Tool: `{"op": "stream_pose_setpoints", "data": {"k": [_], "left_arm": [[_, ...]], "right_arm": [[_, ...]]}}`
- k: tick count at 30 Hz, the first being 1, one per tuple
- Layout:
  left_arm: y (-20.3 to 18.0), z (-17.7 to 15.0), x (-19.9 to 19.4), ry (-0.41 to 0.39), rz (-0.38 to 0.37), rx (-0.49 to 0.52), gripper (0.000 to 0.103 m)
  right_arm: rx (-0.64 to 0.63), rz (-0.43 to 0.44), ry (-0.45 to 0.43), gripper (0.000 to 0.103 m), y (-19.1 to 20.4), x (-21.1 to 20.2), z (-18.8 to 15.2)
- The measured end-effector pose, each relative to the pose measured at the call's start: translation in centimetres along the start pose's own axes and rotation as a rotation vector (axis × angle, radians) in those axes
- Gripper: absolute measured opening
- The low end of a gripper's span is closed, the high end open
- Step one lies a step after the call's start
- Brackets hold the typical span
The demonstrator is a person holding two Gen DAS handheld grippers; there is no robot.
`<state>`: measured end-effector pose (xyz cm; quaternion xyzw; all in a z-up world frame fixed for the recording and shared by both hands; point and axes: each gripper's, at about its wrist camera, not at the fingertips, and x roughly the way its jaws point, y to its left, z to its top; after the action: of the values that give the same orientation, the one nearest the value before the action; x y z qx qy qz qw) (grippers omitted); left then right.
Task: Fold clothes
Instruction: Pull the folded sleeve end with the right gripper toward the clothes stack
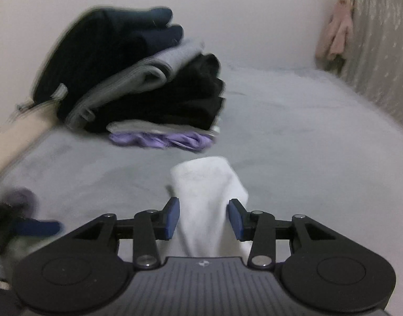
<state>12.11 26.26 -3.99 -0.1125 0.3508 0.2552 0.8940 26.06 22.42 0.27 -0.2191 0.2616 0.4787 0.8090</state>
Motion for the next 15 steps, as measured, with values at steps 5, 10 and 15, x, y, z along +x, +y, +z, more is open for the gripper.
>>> {"op": "stream_pose_setpoints", "data": {"k": [5,10,15], "left_arm": [[1.1,0.9,1.0,0.001,-0.024,0.009,0.103],[1.9,1.0,0.6,-0.008,-0.058,-0.050,0.103],[2.1,1.0,0.3,-0.005,-0.071,-0.078,0.103]], "right_arm": [[0.148,0.052,0.077,0.019,-1.8,1.0,-1.0],[0.195,0.361,0.074,0.019,-2.8,-3.1,-0.6],[0.224,0.294,0.001,0.067,-5.7,-9.6,-1.1]]}}
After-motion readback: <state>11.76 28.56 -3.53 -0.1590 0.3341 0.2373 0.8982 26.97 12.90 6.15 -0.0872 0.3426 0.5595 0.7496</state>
